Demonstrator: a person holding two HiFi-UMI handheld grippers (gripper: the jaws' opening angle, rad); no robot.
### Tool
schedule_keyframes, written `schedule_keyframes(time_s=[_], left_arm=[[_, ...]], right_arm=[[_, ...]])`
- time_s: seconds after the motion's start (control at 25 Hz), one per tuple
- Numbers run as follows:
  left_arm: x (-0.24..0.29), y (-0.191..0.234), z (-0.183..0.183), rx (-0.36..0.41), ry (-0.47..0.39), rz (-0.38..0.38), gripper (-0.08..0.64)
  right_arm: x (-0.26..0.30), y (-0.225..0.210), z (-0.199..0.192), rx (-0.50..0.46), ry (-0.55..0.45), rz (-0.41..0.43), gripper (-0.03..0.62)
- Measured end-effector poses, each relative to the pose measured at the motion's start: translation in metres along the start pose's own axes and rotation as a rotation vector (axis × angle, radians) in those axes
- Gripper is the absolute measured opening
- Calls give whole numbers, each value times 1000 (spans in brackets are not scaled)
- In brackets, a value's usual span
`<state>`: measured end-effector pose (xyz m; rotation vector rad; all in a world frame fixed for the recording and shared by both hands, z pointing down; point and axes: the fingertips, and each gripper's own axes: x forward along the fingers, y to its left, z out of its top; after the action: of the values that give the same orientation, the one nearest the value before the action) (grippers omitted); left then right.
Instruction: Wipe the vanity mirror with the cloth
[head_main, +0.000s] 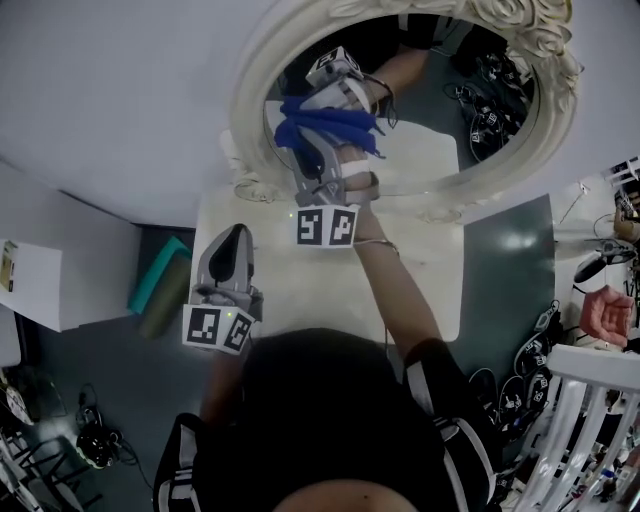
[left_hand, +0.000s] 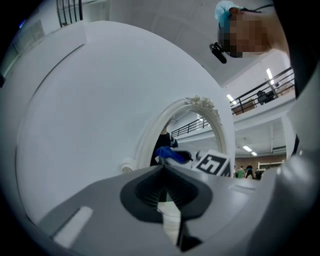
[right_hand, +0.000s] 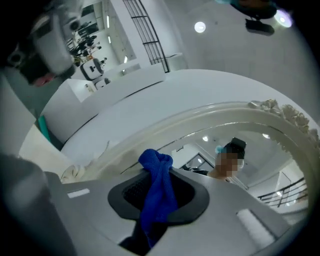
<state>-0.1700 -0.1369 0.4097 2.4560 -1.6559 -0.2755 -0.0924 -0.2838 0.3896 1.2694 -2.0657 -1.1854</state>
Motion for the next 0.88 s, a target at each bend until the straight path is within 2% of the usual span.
schedule_keyframes(time_s=[0.16,0.56,0.68,0.88], left_arm=[[-4,-9,-13,-4,10,-6,11],[-3,-6,-9,-1,31,15,11],[-7,-2,-10,-7,37,27,11],[-11,-1,-7,-1,33,37,11]], right_arm=[[-16,59,-42,-74,22,72,64],[-22,147,-108,-33,92,246,64],[-26,164,-122,-20,95,264,63],[-28,168,-128,39,95,280,58]])
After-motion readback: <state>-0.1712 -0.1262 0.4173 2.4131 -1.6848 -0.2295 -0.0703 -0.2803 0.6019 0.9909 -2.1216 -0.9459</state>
